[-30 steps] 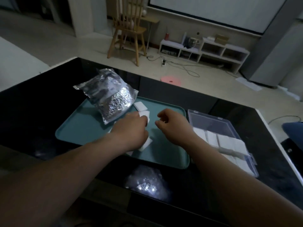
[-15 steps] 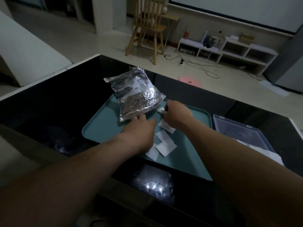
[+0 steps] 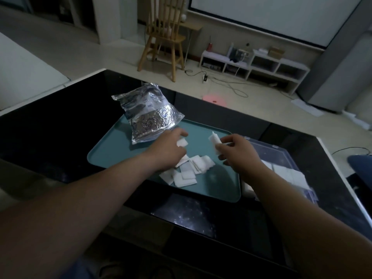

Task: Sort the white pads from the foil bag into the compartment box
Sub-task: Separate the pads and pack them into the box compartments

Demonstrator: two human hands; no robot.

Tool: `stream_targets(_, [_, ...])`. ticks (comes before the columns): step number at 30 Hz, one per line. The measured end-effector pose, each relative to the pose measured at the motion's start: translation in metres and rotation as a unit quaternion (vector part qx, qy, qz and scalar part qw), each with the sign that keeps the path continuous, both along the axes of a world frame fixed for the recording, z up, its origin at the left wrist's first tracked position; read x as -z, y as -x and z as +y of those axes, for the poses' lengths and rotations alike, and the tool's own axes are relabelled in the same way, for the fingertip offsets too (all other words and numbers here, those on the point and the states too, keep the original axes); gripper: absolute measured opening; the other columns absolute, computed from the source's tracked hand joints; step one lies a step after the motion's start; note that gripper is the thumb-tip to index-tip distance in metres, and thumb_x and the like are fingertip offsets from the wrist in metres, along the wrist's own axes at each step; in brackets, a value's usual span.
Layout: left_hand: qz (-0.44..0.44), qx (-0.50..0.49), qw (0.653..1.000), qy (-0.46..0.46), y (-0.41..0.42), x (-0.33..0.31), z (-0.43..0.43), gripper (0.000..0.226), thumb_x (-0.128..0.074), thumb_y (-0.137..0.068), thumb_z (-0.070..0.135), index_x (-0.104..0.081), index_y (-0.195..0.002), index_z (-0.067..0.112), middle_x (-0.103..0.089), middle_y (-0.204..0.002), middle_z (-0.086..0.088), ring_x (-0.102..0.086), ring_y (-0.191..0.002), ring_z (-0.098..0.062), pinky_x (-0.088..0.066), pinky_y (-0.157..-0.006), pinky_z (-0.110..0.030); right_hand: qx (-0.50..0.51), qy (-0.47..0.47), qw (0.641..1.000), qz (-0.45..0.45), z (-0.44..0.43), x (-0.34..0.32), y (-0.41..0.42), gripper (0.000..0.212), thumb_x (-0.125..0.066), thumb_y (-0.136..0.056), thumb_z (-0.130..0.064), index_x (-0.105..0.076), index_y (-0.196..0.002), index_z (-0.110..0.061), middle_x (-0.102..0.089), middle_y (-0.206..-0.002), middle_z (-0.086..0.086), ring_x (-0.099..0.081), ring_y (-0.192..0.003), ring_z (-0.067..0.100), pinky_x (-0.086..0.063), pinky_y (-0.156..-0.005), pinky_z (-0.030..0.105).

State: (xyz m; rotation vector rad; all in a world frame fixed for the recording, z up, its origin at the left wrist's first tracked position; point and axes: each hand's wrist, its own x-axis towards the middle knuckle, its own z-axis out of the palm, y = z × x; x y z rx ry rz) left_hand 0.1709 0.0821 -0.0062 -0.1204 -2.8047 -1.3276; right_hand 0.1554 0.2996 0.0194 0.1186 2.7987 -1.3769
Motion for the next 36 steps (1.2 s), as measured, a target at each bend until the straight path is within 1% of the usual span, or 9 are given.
stream_targets(2, [-0.058,-0.029,0.973,-0.221,-0.004,-0.011,0.01,0.034,-0.054,-0.094,0.006,-0.06,-0.125,0.018,-0.058,-0.121,-0.008,-0.059,-0.094,-0.019,-0.048,-0.076,-0.031,0.007,0.099,0.995,-0.021,-0.005,-0.009,-0.014,0.011,-0.066,-0.099,-0.023,-0.063,-0.108,-0.016,-0.074,-0.099,0.011,-0.073,-0.077,0.02,-0.058,-0.064,0.033])
stream_targets(4, [-0.143,-0.019,0.883,-0.447,-0.007,-0.02,0.02,0.027,-0.043,-0.095,0.004,-0.059,-0.116,0.011,-0.056,-0.1,-0.014,-0.053,-0.075,-0.018,-0.041,-0.061,-0.029,-0.003,0.137,0.99,-0.024,-0.015,-0.015,-0.027,0.01,-0.066,-0.101,-0.024,-0.061,-0.106,-0.018,-0.073,-0.099,0.011,-0.072,-0.077,0.02,-0.058,-0.067,0.035])
stream_targets(9, [-0.232,0.045,0.727,-0.645,-0.012,-0.026,0.044,0.018,-0.043,-0.099,0.014,-0.06,-0.096,0.01,-0.06,-0.09,-0.013,-0.06,-0.075,-0.021,-0.05,-0.066,-0.031,-0.029,0.012,0.998,0.048,-0.04,-0.014,-0.049,0.014,-0.068,-0.094,-0.036,-0.062,-0.1,-0.025,-0.074,-0.087,-0.003,-0.07,-0.075,0.013,-0.054,-0.069,0.035])
stream_targets(13, [-0.226,-0.01,0.746,-0.627,-0.01,-0.025,0.05,0.025,-0.043,-0.107,0.018,-0.057,-0.125,0.01,-0.061,-0.091,-0.012,-0.068,-0.067,-0.02,-0.057,-0.056,-0.025,-0.086,-0.153,0.979,0.108,-0.044,-0.015,-0.054,0.028,-0.058,-0.096,-0.055,-0.065,-0.096,-0.028,-0.064,-0.083,-0.011,-0.059,-0.076,0.004,-0.046,-0.065,0.032])
stream_targets(16, [-0.271,-0.003,0.759,-0.592,-0.004,-0.021,0.039,0.032,-0.047,-0.105,0.026,-0.058,-0.133,0.016,-0.065,-0.094,-0.008,-0.068,-0.073,-0.02,-0.054,-0.061,-0.029,-0.144,-0.158,0.964,0.16,-0.035,-0.016,-0.054,0.032,-0.06,-0.091,-0.061,-0.069,-0.101,-0.032,-0.06,-0.092,-0.014,-0.055,-0.087,0.004,-0.041,-0.072,0.03])
stream_targets(21, [-0.347,0.132,0.741,-0.559,-0.004,-0.02,0.034,0.041,-0.038,-0.106,0.05,-0.064,-0.107,0.019,-0.06,-0.093,-0.006,-0.056,-0.079,-0.019,-0.042,-0.067,-0.032,-0.238,-0.177,0.938,0.18,-0.018,-0.015,-0.051,0.041,-0.064,-0.08,-0.064,-0.057,-0.106,-0.032,-0.054,-0.135,-0.013,-0.051,-0.122,0.014,-0.048,-0.102,0.042])
stream_targets(26, [-0.354,0.1,0.724,-0.584,-0.007,-0.021,0.042,0.057,-0.032,-0.109,0.048,-0.073,-0.098,0.01,-0.061,-0.093,-0.008,-0.057,-0.085,-0.02,-0.042,-0.079,-0.031,-0.194,-0.135,0.958,0.165,-0.018,-0.011,-0.05,0.036,-0.071,-0.085,-0.055,-0.053,-0.098,-0.027,-0.058,-0.1,-0.011,-0.057,-0.093,0.007,-0.052,-0.084,0.035])
stream_targets(32, [-0.333,0.078,0.744,-0.574,-0.012,-0.026,0.041,0.047,-0.032,-0.111,0.04,-0.063,-0.096,0.009,-0.058,-0.085,-0.008,-0.061,-0.078,-0.019,-0.052,-0.071,-0.026,-0.23,-0.143,0.948,0.167,-0.025,-0.015,-0.053,0.045,-0.077,-0.077,-0.058,-0.05,-0.092,-0.025,-0.057,-0.093,-0.008,-0.054,-0.086,0.014,-0.049,-0.077,0.038])
stream_targets(36, [-0.351,0.15,0.731,-0.566,-0.015,-0.029,0.038,0.064,-0.027,-0.109,0.047,-0.075,-0.08,0.016,-0.067,-0.078,-0.005,-0.062,-0.072,-0.015,-0.047,-0.067,-0.025,-0.227,-0.093,0.961,0.128,-0.024,-0.017,-0.046,0.042,-0.076,-0.076,-0.053,-0.048,-0.095,-0.028,-0.064,-0.101,-0.002,-0.069,-0.085,0.017,-0.059,-0.076,0.045])
